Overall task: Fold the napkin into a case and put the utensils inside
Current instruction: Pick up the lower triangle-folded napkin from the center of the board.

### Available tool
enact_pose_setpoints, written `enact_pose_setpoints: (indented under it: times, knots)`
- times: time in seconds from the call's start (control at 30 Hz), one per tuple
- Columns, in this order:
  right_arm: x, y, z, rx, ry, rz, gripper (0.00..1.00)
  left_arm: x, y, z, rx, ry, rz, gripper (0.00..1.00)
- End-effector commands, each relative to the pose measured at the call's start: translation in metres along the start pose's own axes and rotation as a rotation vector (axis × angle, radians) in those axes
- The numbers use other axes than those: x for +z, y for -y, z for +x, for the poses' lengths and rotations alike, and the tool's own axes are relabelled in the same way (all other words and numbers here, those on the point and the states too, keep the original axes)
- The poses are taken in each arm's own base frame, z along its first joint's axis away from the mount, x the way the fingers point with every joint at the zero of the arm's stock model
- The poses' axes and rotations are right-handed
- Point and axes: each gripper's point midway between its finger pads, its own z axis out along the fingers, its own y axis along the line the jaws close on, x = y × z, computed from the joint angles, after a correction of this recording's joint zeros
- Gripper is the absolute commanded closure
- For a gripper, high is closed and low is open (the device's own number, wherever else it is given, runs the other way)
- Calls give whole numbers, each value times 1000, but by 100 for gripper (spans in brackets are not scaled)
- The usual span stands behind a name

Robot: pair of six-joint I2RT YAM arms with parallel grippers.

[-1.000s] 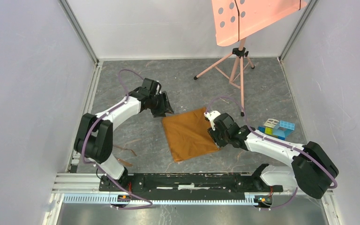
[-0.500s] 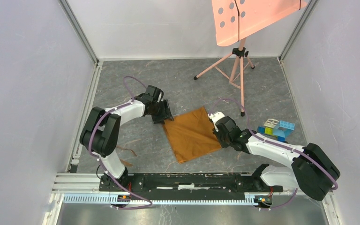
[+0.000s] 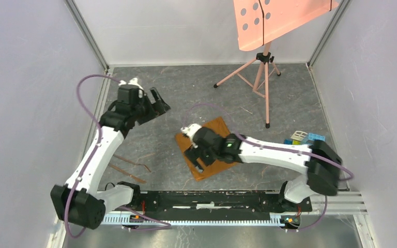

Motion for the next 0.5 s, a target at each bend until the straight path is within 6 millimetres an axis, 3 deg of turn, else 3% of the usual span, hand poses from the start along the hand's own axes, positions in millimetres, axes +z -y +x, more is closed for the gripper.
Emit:
enact_pose_setpoints:
  times: [0.0,0.13,0.47]
  knots:
    - [17,-54,18,34,-181,-27,14,-34,-45,-7,-80,69,-177,2]
    - [32,-73,29,-20,-271,18,31,-50,-61,-14,-101,144,-225,0]
    - [54,-71,46,-61,-359,96,42,-52,-70,-8,-75,136,-220,0]
